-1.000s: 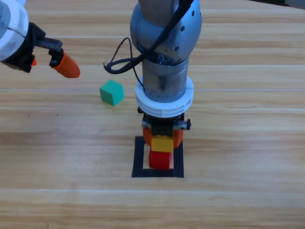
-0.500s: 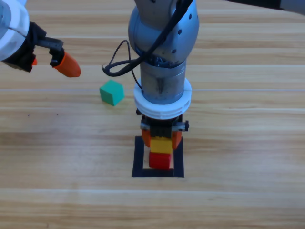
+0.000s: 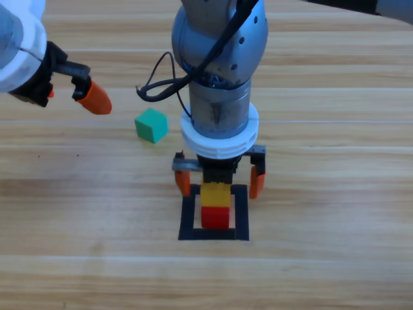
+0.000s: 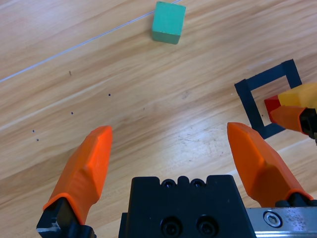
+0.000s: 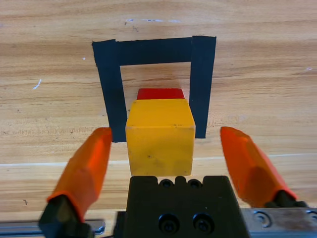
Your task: Stack the blocks in the rectangular block: red at the bottom, yellow in the middle, green on top
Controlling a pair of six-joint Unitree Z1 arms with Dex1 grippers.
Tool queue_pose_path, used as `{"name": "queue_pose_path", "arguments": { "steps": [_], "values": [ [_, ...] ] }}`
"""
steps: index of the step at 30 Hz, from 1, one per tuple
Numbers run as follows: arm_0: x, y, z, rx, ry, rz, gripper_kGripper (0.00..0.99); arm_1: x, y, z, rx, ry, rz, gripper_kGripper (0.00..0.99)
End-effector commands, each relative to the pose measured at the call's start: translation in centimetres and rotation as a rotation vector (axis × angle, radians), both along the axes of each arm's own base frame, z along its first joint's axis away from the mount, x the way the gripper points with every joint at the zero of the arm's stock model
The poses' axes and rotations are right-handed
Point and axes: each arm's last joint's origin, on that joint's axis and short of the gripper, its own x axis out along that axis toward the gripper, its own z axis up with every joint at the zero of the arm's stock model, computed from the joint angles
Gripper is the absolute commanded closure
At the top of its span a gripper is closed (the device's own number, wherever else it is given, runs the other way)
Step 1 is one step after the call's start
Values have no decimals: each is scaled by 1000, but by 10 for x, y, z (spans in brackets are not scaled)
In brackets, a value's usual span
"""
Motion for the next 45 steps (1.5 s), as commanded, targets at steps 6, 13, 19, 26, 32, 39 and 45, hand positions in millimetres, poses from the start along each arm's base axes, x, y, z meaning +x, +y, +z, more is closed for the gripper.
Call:
{"name": "queue_pose_path", "arguments": {
  "steps": [6, 13, 19, 26, 32, 39, 45],
  "values": [
    [26, -8, -12, 4, 21, -2, 0, -39, -43, 136, 128, -221, 172, 0],
    [80, -35, -24, 37, 68, -15, 1, -50, -97, 205, 187, -353, 424, 1],
    [118, -55, -53, 71, 142, -14, 0, -55, -204, 174, 612, -498, 585, 14],
    [147, -69, -88, 127, 208, -5, 0, -104, -251, 159, 633, -629, 833, 19],
    [161, -76, -109, 165, 224, 8, 0, -151, -294, 152, 598, -784, 1022, 16],
    [171, -79, -129, 201, 240, 13, 1, -174, -311, 137, 606, -809, 1193, 16],
    [176, -82, -143, 217, 255, 12, 0, -165, -300, 129, 615, -742, 1229, 16]
  ]
}}
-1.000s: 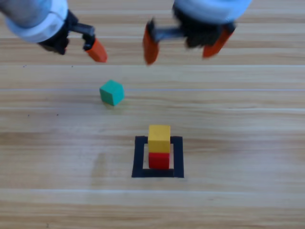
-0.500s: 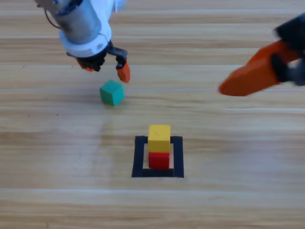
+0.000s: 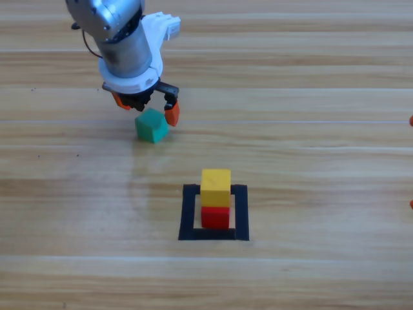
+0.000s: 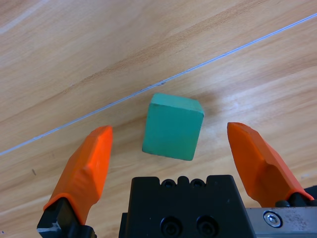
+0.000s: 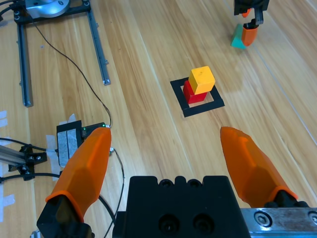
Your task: Stack the blocks in the rectangular block: red at the bottom, yellow in the middle, green on top
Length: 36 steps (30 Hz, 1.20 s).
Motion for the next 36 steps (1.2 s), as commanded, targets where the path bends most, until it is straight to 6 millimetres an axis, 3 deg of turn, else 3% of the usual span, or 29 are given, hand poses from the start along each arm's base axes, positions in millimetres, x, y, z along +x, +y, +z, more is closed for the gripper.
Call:
{"name": "queue_pose_path", "arguments": {
  "steps": [1, 10, 15, 17, 20, 23, 24, 31, 36],
  "values": [
    [12, 3, -37, 49, 61, 12, 0, 8, 7, -11, -32, 45, 32, 16],
    [13, 3, -45, 56, 77, 7, 45, 10, 37, -11, -88, 76, 140, 16],
    [13, 2, -50, 56, 88, 1, 218, 11, 37, -13, -99, 81, 138, 16],
    [14, 2, -54, 61, 95, -4, 231, 11, 37, -14, -103, 79, 133, 16],
    [14, 2, -55, 63, 96, -10, 473, 10, 36, -13, -101, 76, 130, 16],
    [14, 2, -52, 63, 89, -10, 830, 10, 36, -13, -106, 76, 127, 16],
    [12, 3, -48, 64, 84, -9, 955, 11, 36, -14, -108, 78, 127, 16],
    [1, 7, -3, 38, 62, 35, 987, 12, 38, -15, -114, 84, 127, 19],
    [-6, -13, 45, 39, 118, 123, 990, 13, 38, -16, -118, 87, 125, 21]
  ]
}}
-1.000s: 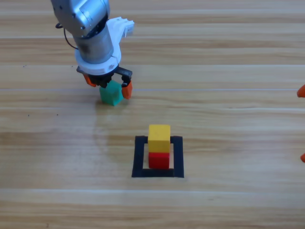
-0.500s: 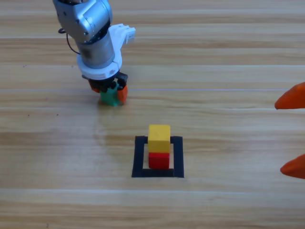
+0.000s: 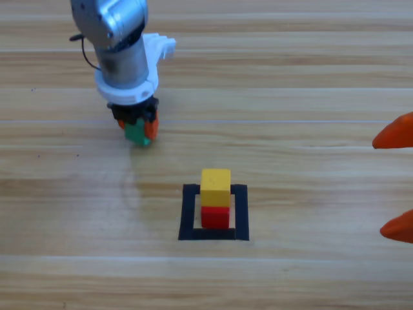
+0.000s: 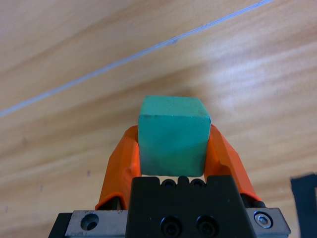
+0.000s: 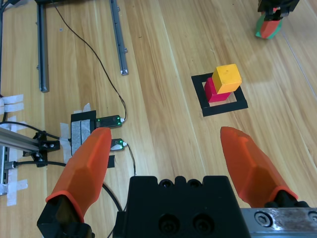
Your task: Stack the blocks in the rectangular block: red at the bottom, yellow in the middle, green on top
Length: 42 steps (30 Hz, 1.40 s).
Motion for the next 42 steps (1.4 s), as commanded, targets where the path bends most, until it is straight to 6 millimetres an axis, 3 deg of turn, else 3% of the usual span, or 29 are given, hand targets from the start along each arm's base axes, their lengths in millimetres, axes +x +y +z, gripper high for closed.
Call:
{"name": "queue_pose_path", "arguments": {
  "steps": [1, 4, 10, 12, 19, 28, 42],
  "values": [
    [-6, -23, 69, -21, -2, 107, 990, 2, 11, -12, -60, 37, 28, 22],
    [-22, -35, 92, -53, 8, 165, 990, 3, 12, -13, -67, 43, 28, 42],
    [-82, -63, 133, -112, -19, 224, 990, 2, 12, -14, -73, 44, 32, 44],
    [-101, -76, 136, -113, -19, 240, 990, 2, 12, -13, -72, 42, 33, 54],
    [-138, -106, 125, -112, 18, 316, 990, 2, 11, -12, -80, 44, 32, 56],
    [-154, -127, 110, -112, 43, 379, 990, 2, 9, -12, -89, 36, 19, 59],
    [-144, -144, 78, -87, 54, 390, 990, 2, 9, -13, -111, 41, 19, 68]
  ]
}}
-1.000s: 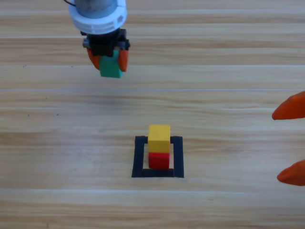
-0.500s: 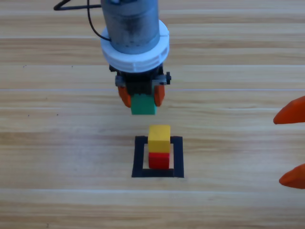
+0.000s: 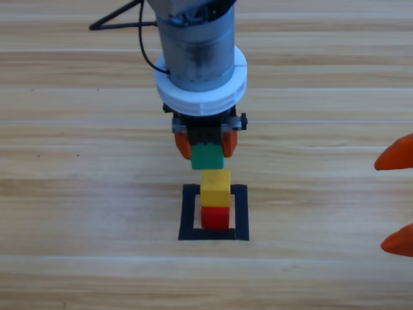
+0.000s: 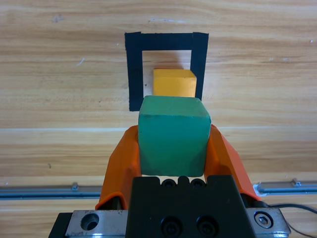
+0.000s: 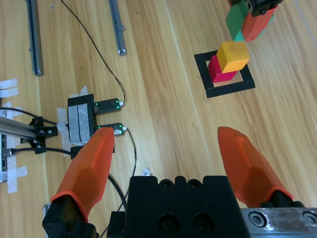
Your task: Stack the blocks in the rectangular block: red at the bottom, yellow in the middle, green on top
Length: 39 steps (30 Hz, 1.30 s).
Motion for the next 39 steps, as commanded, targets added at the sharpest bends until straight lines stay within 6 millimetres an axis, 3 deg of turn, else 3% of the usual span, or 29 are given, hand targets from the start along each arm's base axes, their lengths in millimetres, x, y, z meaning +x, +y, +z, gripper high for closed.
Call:
{"name": "queue_pose_path", "arguments": {
  "steps": [1, 39],
  "values": [
    [5, -20, -35, 35, 24, -16, 990, -2, 6, -2, -35, 4, 32, 68],
    [4, -16, -46, 57, 42, -91, 990, 7, 17, -5, -63, 23, 38, 67]
  ]
}}
